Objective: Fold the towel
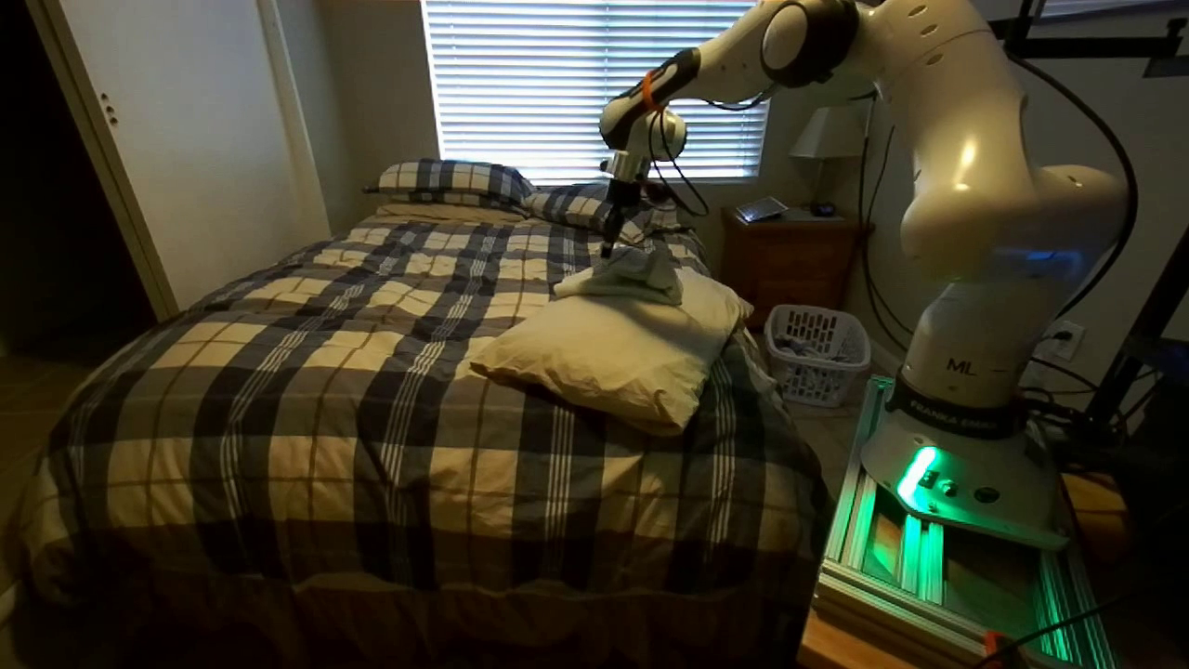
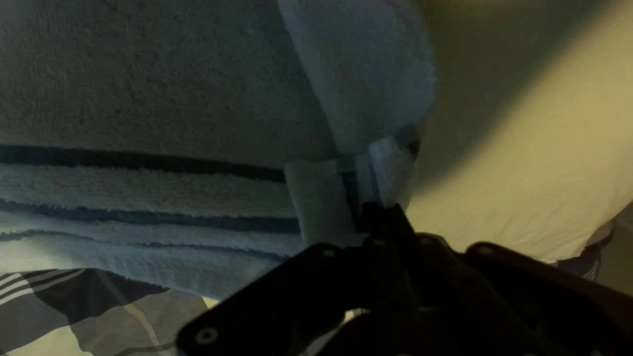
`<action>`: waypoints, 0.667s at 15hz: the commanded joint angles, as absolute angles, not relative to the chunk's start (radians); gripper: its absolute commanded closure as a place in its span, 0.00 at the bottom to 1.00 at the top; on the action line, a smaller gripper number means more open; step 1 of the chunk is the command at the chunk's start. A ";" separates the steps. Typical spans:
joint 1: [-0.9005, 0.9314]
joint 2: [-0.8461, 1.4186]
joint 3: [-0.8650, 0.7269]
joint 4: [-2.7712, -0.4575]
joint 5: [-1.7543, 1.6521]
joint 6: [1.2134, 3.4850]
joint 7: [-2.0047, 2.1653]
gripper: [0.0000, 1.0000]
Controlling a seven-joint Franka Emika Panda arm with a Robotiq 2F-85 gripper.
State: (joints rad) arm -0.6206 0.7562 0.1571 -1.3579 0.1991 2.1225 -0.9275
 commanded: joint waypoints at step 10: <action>-0.552 0.758 0.124 -1.376 0.329 2.146 -1.059 0.71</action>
